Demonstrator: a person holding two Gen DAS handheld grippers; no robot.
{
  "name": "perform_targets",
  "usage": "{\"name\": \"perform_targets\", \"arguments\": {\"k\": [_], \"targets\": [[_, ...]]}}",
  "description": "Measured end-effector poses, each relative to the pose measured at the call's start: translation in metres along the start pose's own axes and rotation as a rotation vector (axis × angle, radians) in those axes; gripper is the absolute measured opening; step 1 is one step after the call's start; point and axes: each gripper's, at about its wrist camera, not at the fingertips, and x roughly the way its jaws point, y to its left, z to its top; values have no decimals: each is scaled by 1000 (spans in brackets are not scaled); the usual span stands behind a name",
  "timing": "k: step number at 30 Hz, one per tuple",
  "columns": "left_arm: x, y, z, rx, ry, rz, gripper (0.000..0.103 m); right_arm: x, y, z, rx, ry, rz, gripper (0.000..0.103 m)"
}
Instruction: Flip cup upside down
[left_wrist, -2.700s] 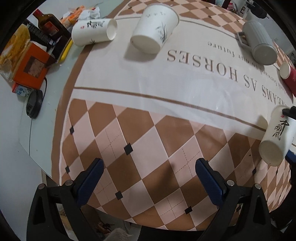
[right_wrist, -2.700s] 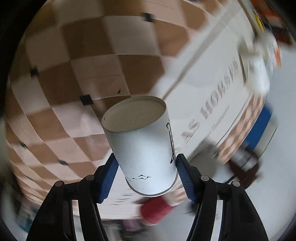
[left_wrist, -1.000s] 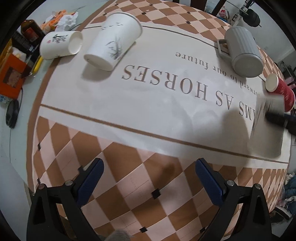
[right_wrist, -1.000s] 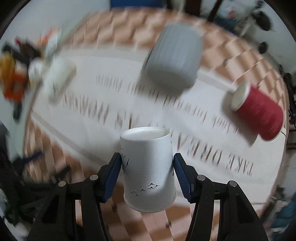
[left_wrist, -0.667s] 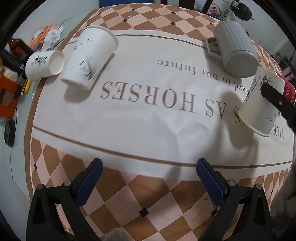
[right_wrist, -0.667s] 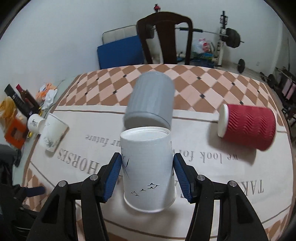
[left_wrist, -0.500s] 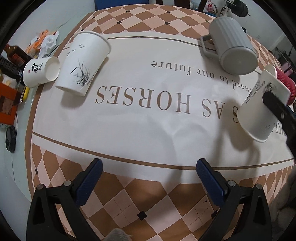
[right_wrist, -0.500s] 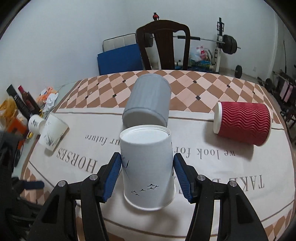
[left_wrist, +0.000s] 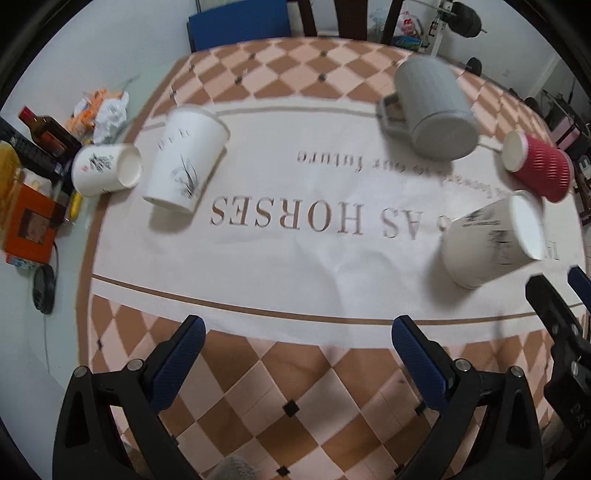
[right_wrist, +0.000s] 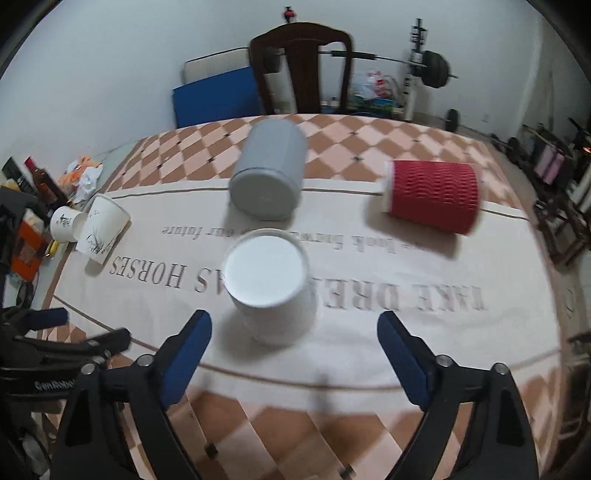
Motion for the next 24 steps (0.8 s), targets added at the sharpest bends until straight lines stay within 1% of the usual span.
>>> {"name": "perform_targets", "arguments": {"k": [2,3,6,7,8,10,11,12,17,20,21,24], "targets": [[-20,-3,-4,6,-22,-3,103,-20,-4,-2,11,9,-34,102],[-31,-2,-5,8,-37,-5,103,-33,-7,-2,15,12,-65,102],[-59,1,-1,18,-80,-10,103,-75,-15,-1,36,12,-121,102],[-72,1,-2,20,-97,-15,103,-89,-18,0,51,11,-123,102],[-91,-1,-5,24,-120,-22,103,-103,-20,1,60,20,-142,102],[-110,3,-3,34,-150,-35,103,-132,-25,2,86,17,-150,102],[-127,1,-6,40,-171,-34,103,-142,-26,3,90,19,-161,102],[-136,0,-8,43,-186,-36,103,-158,-27,4,95,20,-172,102],[-204,-4,-20,54,-280,-67,103,-224,-23,9,108,18,-217,102],[-232,-2,-26,48,-317,-78,103,-261,-19,12,111,-5,-228,102],[-241,-1,-28,44,-326,-81,103,-271,-17,13,105,15,-227,102],[-260,4,-32,36,-347,-91,103,-302,-12,18,109,-14,-235,102]]}}
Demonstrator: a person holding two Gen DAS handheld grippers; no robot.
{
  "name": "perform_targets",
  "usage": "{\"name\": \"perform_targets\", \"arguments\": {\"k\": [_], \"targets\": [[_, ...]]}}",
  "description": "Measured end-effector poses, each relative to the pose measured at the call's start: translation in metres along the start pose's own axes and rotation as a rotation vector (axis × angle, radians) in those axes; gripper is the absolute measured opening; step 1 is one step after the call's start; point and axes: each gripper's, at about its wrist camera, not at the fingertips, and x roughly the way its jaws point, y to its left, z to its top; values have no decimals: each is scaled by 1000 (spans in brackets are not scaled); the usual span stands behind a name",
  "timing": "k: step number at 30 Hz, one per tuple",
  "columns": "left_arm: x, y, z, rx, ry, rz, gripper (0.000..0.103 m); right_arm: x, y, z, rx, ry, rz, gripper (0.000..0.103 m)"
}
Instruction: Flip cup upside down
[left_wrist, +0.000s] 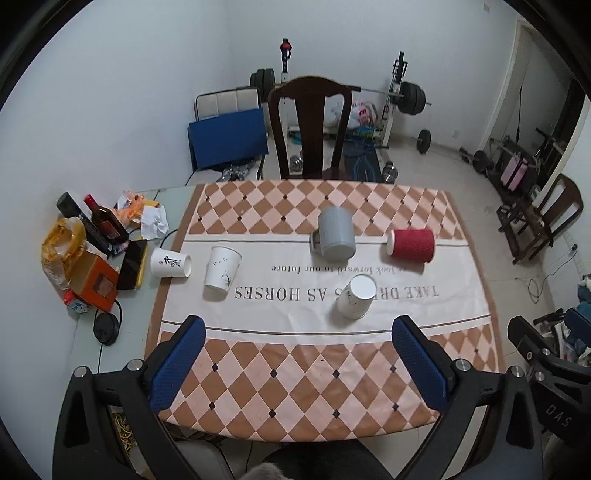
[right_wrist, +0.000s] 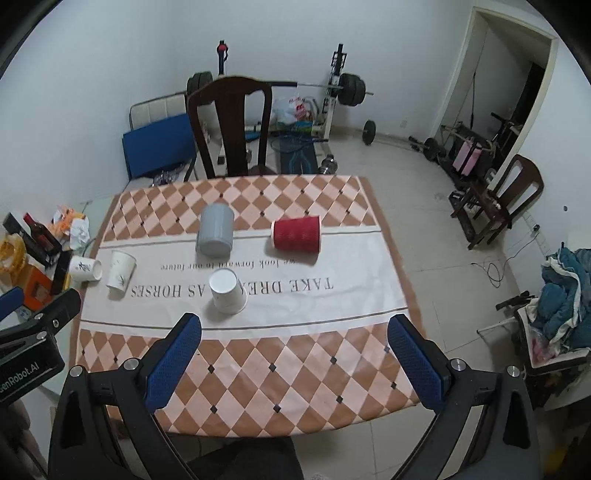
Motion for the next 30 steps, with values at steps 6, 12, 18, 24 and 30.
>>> {"name": "perform_targets", "arguments": {"k": [6,12,18,24,30], "targets": [[-25,6,-1,-12,-18,8,103,-39,2,4,6,-23,6,102],[-43,11,-1,-11,-38,11,103,-64,8,5,1,-48,4,102],[-52,12,0,-7,-49,9,103,-73,7,5,16,-52,2,102],[-54,10,1,-5,-46,11,103,-79,4,7,22,-58,-4,102],[-57,8,0,-1,-39,9,103,-80,4,9,19,-55,-14,102]]}}
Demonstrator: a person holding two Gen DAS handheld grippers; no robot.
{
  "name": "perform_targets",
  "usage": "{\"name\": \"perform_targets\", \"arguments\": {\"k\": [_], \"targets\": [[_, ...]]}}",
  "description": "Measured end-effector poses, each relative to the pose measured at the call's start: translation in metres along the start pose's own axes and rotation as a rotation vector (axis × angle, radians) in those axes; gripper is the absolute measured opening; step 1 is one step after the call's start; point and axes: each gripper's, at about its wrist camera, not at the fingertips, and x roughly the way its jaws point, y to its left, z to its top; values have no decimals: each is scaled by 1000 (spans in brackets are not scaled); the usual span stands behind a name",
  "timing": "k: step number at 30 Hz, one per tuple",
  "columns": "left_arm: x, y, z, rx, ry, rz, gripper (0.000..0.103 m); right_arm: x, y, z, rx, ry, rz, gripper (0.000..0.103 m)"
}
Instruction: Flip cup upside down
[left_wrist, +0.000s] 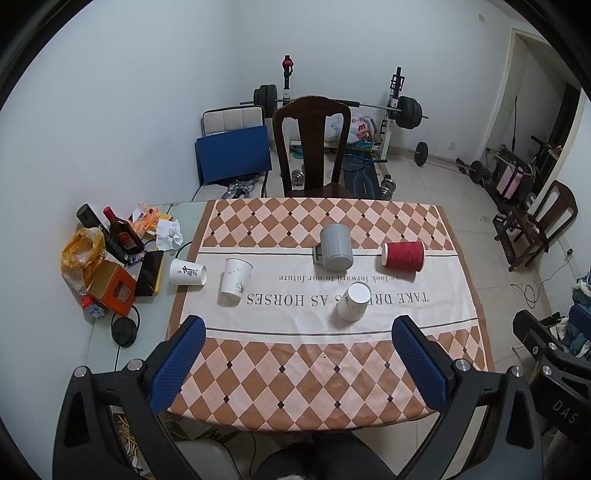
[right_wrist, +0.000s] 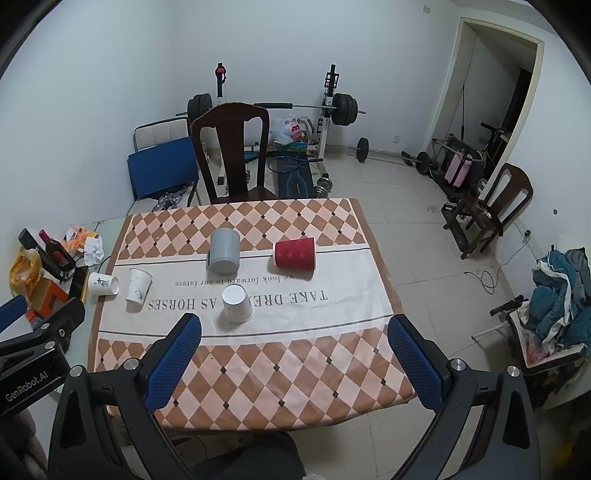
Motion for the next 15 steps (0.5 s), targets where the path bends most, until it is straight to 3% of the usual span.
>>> {"name": "perform_targets", "arguments": {"k": [15], "targets": [[-1,0,-5,1,14,0,103,2,0,-2,-1,9,-3,102]]}}
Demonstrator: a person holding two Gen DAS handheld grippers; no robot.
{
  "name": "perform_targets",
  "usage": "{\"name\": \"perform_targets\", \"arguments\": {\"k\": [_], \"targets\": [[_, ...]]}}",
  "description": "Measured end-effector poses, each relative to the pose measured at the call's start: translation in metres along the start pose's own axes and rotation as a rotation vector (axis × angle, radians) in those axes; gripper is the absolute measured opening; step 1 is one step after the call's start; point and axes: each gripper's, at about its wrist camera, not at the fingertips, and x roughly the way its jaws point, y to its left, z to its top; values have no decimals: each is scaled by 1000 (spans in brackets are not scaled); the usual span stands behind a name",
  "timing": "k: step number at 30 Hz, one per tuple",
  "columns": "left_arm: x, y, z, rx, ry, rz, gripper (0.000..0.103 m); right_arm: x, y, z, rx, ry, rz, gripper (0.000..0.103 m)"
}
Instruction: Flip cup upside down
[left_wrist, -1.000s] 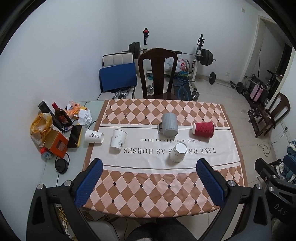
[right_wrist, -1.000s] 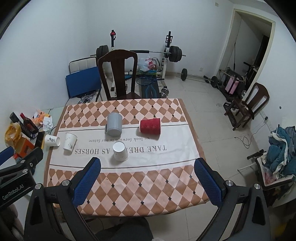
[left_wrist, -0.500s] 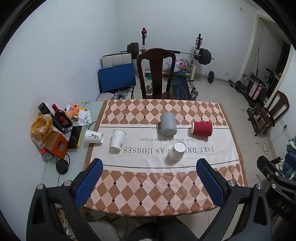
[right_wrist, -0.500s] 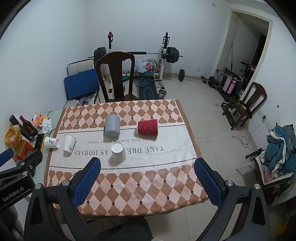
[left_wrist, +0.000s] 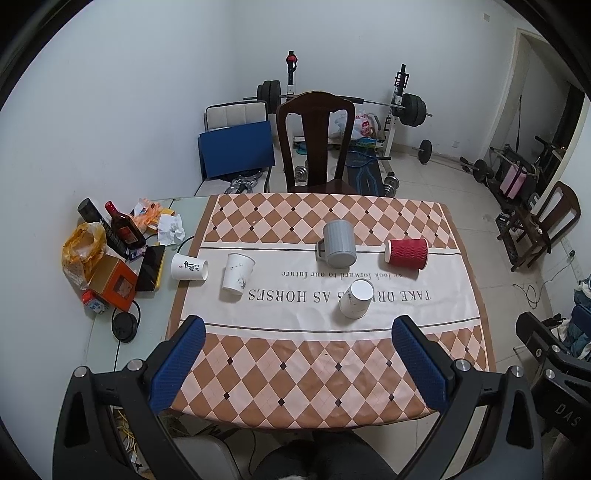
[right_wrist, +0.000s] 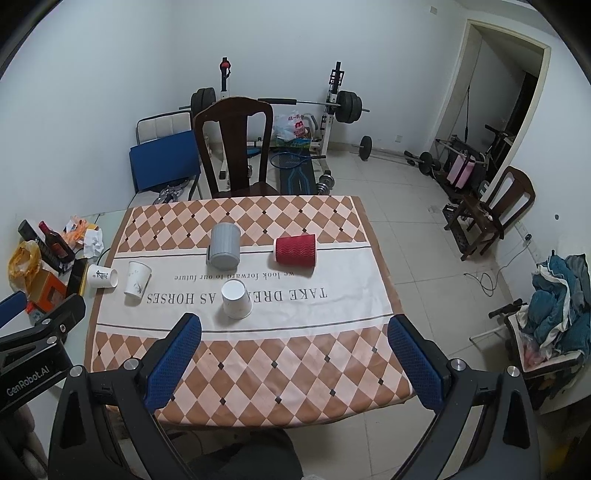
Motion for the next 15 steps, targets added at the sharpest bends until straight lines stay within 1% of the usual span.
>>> {"name": "perform_targets", "arguments": {"k": [15], "targets": [[2,3,-2,-4,4,-2,103,1,2,0,-6,4,2,102]]}}
